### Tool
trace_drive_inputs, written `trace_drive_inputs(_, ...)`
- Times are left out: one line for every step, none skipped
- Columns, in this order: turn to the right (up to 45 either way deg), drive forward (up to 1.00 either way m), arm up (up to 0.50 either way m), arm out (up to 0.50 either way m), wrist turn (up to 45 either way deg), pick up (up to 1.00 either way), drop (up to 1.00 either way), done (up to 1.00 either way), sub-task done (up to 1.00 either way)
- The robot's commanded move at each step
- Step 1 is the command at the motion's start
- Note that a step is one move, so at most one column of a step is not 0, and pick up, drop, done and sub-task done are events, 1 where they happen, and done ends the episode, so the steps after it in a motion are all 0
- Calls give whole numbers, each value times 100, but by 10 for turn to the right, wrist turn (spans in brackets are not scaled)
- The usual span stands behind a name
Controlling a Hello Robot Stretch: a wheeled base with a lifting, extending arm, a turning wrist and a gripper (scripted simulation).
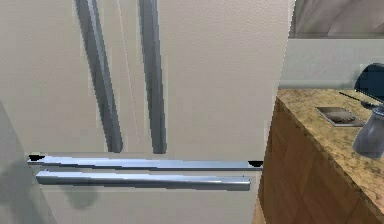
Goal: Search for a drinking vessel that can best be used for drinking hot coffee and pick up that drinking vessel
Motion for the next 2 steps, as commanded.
trace_drive_inputs(0, 0, 38, 0, 0, 0, 0, 0, 0)
trace_drive_inputs(0, 0, 0, 30, 0, 0, 0, 0, 0)
